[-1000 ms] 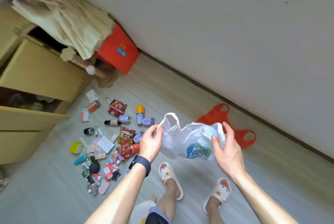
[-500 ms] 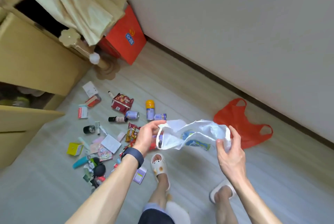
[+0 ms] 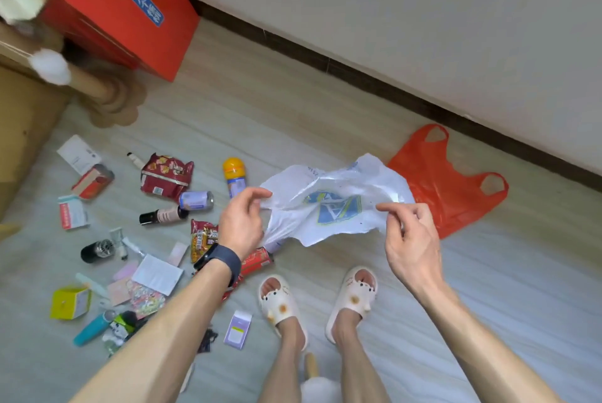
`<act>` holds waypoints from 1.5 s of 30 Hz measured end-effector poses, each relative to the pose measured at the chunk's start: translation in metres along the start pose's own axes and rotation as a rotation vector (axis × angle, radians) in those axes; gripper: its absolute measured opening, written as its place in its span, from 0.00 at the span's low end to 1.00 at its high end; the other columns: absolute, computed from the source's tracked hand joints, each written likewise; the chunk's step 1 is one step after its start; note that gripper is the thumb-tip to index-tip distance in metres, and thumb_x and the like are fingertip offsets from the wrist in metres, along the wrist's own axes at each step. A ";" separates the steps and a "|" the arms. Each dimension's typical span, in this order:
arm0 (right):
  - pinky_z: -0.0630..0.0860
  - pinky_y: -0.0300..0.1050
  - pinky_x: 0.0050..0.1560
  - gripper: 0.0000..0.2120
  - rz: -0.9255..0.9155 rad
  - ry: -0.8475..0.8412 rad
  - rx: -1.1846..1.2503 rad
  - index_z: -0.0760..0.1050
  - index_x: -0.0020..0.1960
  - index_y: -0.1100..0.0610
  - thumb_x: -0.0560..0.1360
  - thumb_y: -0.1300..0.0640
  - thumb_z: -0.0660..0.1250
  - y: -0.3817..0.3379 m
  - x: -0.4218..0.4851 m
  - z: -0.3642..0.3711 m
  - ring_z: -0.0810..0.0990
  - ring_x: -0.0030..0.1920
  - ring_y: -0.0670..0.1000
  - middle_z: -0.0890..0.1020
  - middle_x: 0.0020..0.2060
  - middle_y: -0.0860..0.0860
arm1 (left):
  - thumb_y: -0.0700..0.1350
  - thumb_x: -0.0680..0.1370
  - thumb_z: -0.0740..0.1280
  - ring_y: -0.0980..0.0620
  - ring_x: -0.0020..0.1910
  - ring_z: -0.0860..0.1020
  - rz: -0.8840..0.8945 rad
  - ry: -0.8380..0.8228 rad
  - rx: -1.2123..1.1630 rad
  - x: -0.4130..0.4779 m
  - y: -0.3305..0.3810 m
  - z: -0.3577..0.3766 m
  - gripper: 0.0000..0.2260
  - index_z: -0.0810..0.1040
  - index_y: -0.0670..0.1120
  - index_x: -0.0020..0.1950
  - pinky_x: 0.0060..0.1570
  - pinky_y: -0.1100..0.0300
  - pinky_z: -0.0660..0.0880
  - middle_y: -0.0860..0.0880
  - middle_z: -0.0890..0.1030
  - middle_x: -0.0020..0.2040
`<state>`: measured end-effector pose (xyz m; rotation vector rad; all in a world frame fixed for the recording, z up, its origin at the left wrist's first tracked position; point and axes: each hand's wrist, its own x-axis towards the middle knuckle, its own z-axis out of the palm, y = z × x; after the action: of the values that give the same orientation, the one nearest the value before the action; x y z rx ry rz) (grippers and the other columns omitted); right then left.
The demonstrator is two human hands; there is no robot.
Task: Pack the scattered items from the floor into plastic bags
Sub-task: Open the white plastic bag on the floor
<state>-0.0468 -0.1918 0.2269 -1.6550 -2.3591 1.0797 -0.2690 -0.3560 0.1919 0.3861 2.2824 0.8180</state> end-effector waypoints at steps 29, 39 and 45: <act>0.77 0.47 0.50 0.15 -0.099 -0.261 -0.972 0.78 0.59 0.50 0.79 0.47 0.57 0.190 0.110 0.237 0.81 0.55 0.59 0.79 0.60 0.55 | 0.47 0.80 0.62 0.46 0.48 0.82 0.384 -0.073 1.217 0.124 -0.197 0.152 0.11 0.79 0.48 0.59 0.38 0.57 0.68 0.49 0.50 0.80; 0.75 0.52 0.48 0.12 -0.215 0.086 -0.697 0.72 0.58 0.51 0.79 0.48 0.56 0.161 0.055 0.147 0.79 0.53 0.62 0.77 0.55 0.54 | 0.48 0.73 0.67 0.43 0.58 0.76 0.396 0.001 1.235 0.027 -0.192 0.125 0.42 0.41 0.60 0.78 0.52 0.53 0.73 0.46 0.60 0.74; 0.78 0.54 0.51 0.25 -0.260 0.066 -0.631 0.66 0.69 0.47 0.75 0.37 0.62 0.175 0.030 0.148 0.81 0.54 0.61 0.67 0.69 0.50 | 0.56 0.78 0.62 0.42 0.55 0.73 0.631 0.218 1.223 -0.003 -0.157 0.110 0.17 0.73 0.51 0.63 0.50 0.50 0.67 0.45 0.78 0.55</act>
<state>0.0174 -0.2097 0.0056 -1.4105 -2.9458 0.2362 -0.1991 -0.4272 0.0279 1.6568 2.6432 -0.4408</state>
